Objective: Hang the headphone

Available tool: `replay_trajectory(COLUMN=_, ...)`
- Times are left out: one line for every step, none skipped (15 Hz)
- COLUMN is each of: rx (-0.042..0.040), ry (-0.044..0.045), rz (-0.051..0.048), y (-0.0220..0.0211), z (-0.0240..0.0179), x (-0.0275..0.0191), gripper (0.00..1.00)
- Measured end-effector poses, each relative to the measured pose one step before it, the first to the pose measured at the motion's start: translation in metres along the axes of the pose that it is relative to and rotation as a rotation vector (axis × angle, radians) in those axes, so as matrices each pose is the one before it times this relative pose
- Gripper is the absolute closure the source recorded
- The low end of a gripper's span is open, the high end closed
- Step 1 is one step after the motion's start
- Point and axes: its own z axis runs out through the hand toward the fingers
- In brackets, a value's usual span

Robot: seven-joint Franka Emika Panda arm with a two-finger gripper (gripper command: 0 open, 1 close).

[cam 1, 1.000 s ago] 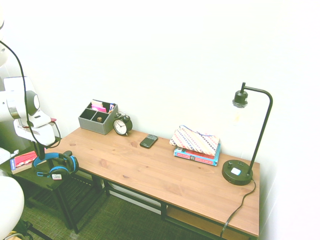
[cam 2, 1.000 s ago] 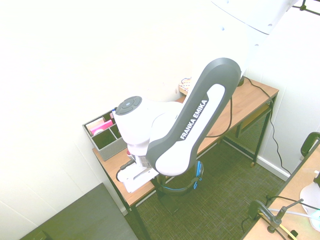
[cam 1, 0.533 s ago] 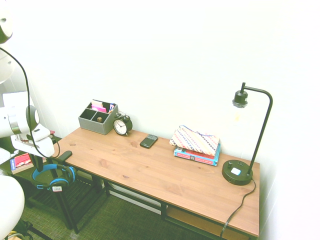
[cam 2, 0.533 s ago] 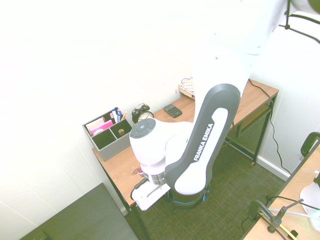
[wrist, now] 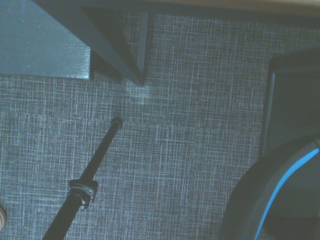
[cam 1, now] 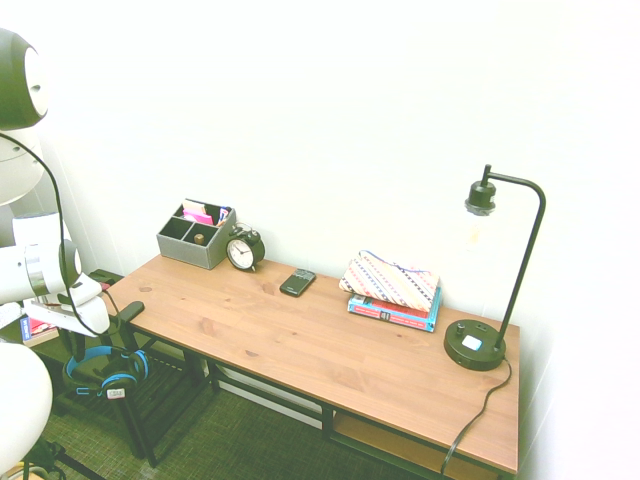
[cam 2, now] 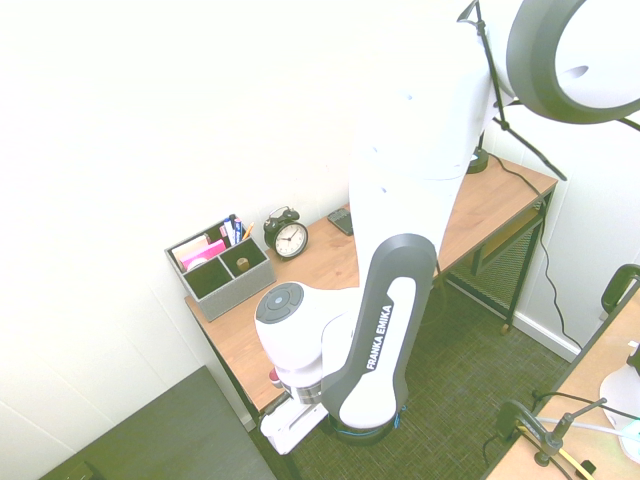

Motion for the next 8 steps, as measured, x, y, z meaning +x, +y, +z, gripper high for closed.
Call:
replay_trajectory(rx=-0.00508, ry=0.00173, rz=-0.00134, y=-0.00212, z=0.00405, x=0.00409, gripper=0.00)
replay_trajectory(rx=-0.00380, ry=0.00110, rz=-0.00174, y=-0.00194, z=0.00378, x=0.00428, gripper=0.00)
replay_trajectory(rx=-0.00338, ry=-0.00015, rz=-0.00148, y=-0.00186, z=0.00271, x=0.00289, gripper=0.00)
replay_trajectory(rx=-0.00141, ry=-0.00297, rz=-0.00106, y=-0.00132, z=0.00140, x=0.00127, gripper=0.00)
replay_trajectory(rx=-0.00136, ry=-0.00296, rz=-0.00195, y=-0.00120, z=0.00081, x=0.00085, gripper=0.00)
replay_trajectory(rx=-0.00297, ry=-0.00353, rz=0.00114, y=-0.00116, z=0.00031, x=0.00074, gripper=0.00)
replay_trajectory(rx=-0.00435, ry=-0.00245, rz=-0.00060, y=-0.00129, z=0.00007, x=0.00076, gripper=0.00)
replay_trajectory(rx=-0.00067, ry=-0.00202, rz=-0.00143, y=-0.00143, z=0.00056, x=0.00073, gripper=0.00)
